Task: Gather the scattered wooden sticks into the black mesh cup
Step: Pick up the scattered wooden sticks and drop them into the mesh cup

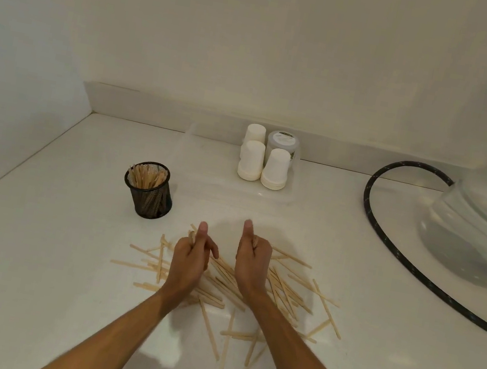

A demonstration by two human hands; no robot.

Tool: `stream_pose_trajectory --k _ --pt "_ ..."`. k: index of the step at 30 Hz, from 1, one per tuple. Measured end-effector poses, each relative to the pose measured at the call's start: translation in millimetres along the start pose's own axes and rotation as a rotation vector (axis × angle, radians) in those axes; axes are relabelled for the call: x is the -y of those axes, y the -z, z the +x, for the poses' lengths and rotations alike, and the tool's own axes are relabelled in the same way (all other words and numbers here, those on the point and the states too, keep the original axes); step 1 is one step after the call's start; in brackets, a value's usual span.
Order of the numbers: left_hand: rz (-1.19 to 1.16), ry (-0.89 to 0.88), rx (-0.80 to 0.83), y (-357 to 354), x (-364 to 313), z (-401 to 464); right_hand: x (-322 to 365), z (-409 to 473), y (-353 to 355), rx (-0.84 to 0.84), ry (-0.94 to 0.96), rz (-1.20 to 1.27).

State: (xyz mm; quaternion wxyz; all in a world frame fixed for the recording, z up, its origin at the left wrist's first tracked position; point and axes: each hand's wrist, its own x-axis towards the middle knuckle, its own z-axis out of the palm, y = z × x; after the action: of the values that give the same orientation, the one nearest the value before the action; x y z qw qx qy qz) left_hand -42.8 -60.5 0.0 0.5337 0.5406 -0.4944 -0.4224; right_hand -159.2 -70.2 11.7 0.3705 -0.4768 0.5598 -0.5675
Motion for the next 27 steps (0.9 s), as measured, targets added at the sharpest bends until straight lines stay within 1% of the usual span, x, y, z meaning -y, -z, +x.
stream_pose_trajectory --k 2,4,8,12,15,18,21,24,27 --pt "-0.030 -0.040 0.016 6 -10 7 8 7 -5 0.011 -0.023 0.101" --pt "0.020 -0.100 -0.008 15 -19 17 18 17 -11 0.036 -0.026 0.195" --pt "0.038 -0.218 -0.088 39 -41 45 37 39 -34 0.093 -0.016 0.294" --pt "0.051 -0.340 -0.168 73 -60 81 62 62 -68 0.133 0.006 0.333" --pt "0.085 -0.352 -0.303 97 -73 106 81 79 -97 0.138 0.044 0.348" --pt "0.114 -0.325 -0.362 113 -77 121 92 92 -125 0.165 0.048 0.346" --pt "0.140 -0.250 -0.394 123 -72 133 93 102 -148 0.191 0.039 0.326" --pt "0.183 -0.153 -0.374 126 -62 142 87 107 -167 0.220 0.027 0.281" --pt "0.254 -0.122 -0.363 126 -50 145 76 110 -181 0.245 0.009 0.235"
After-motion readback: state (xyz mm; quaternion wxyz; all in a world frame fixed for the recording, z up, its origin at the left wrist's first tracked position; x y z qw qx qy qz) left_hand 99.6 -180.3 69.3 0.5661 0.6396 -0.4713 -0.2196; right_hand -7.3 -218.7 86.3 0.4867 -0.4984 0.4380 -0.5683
